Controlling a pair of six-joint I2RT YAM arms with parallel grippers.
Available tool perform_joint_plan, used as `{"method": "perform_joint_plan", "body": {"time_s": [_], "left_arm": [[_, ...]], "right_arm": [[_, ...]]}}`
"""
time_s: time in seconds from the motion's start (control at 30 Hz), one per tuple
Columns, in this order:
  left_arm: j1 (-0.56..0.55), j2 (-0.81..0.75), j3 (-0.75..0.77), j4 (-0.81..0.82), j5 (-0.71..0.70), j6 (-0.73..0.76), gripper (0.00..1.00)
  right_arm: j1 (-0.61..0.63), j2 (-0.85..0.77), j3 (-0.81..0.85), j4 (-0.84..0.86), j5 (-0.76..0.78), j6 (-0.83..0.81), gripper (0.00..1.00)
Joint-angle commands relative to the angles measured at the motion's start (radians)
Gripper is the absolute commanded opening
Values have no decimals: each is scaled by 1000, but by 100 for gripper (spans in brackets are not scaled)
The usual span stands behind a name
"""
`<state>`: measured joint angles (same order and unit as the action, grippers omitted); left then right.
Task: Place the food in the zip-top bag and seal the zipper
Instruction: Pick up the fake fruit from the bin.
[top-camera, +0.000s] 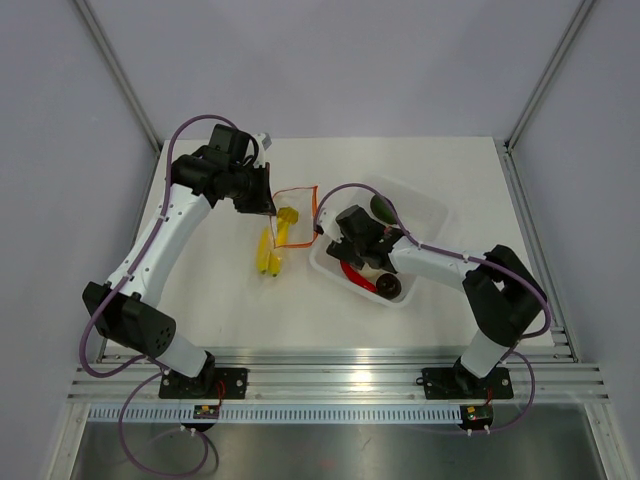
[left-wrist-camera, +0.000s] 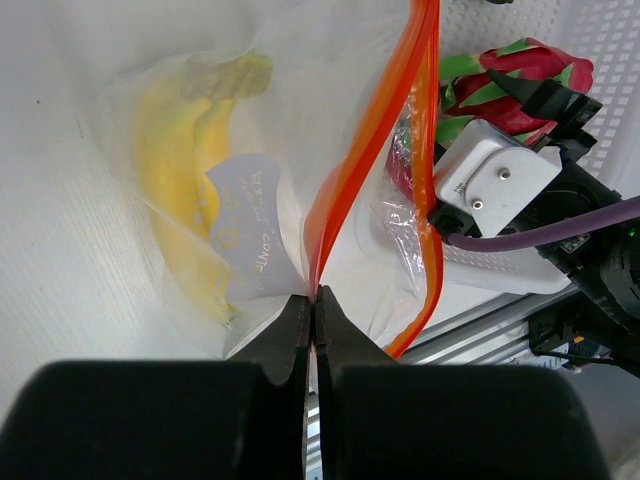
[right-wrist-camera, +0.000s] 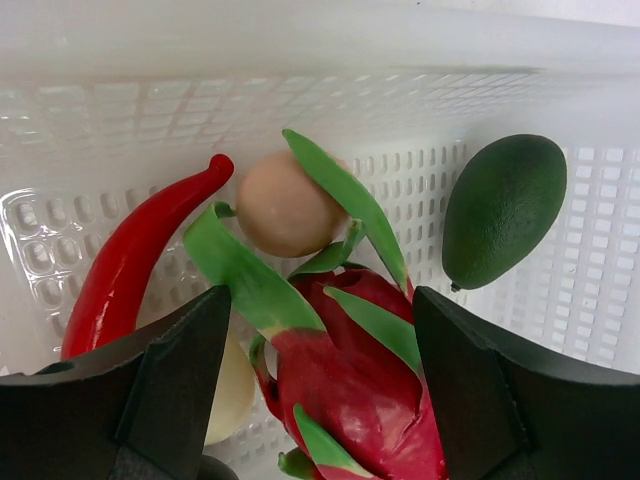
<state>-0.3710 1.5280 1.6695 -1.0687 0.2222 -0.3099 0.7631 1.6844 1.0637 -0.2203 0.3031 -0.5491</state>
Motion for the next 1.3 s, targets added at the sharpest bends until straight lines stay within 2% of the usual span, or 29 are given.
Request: {"method": "perform_joint_plan", "body": {"time_s": [0.0, 0.07, 0.17, 0.27, 0.33, 0.53, 0.77, 0.87, 0.9, 1.0, 1.03, 1.07, 1.27], "left_arm": [[1, -32, 6, 30, 8, 6, 0], [1, -38, -1, 32, 6, 6, 0], [1, -46, -8, 35, 2, 6, 0], [1, -52, -13, 35, 3, 5, 0], [1, -57, -14, 36, 5, 5, 0], [1, -57, -22, 47, 25, -3, 0], [1, -60, -20, 41, 20, 0, 0], [1, -66, -24, 38, 19, 3, 0], [1, -68, -25, 38, 16, 5, 0], [1, -72, -34, 36, 16, 5, 0], [1, -72, -37, 36, 16, 5, 0], [1, -72, -42, 38, 17, 5, 0], [1, -77, -50, 44, 26, 2, 0]], "right_arm": [[4, 12, -8, 61, 37, -20, 80], [4, 0, -7, 55, 34, -11, 80], [4, -41, -5, 23, -54, 5, 84], [4, -78, 27, -69, -154, 21, 93], [4, -91, 35, -89, -153, 21, 97], [10, -31, 24, -87, -18, -46, 94], [8, 63, 8, 28, 56, -52, 83], [10, 69, 16, 65, 41, -20, 71], [8, 63, 19, 73, 39, -12, 56], [8, 29, 36, 87, 16, 34, 33], [8, 18, 39, 88, 13, 53, 4], [8, 6, 39, 99, 16, 67, 0], [8, -117, 18, 99, 13, 117, 0]]}}
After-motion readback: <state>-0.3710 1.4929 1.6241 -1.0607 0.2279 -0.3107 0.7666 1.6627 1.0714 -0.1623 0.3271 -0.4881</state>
